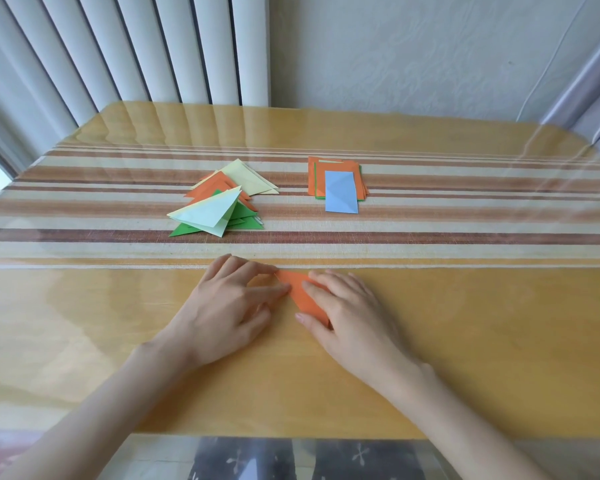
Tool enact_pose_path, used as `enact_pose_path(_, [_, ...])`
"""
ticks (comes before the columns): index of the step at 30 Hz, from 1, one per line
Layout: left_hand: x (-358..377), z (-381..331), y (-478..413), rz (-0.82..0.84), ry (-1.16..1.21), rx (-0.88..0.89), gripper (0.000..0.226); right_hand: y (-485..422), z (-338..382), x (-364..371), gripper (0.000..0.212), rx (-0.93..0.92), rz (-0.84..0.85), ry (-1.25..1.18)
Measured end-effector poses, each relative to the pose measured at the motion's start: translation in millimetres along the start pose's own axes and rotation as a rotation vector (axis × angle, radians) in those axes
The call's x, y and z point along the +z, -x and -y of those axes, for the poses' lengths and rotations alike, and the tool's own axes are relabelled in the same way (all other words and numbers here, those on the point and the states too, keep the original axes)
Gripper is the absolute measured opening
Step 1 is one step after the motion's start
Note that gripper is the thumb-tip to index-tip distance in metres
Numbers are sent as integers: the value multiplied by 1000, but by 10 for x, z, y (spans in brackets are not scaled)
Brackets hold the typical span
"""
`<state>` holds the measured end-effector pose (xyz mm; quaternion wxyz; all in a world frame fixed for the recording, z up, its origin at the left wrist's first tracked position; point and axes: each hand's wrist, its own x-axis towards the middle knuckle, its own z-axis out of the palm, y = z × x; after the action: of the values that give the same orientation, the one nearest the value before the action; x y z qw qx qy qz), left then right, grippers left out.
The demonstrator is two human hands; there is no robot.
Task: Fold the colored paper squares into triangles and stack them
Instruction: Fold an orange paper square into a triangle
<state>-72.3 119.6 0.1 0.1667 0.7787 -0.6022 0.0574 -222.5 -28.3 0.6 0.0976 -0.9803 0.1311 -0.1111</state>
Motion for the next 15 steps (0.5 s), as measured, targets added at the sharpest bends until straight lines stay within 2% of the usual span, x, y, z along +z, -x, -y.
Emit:
enact_pose_path(4, [57,20,-64,-60,164,-119,45,-62,15,-11,28,-41,-53,18])
enact_pose_path(6, [88,47,-115,-57,228,-145,44,-73,-16,-50,31,-48,-43,-8])
enact_pose_path(10, [139,180,-223,-54,258,-57,38,-39,-74,-147,47,-4,43,-173])
enact_pose_path(15, [111,180,-297,-107,178,64,48,8,-77,-81,50,-11,43,-237])
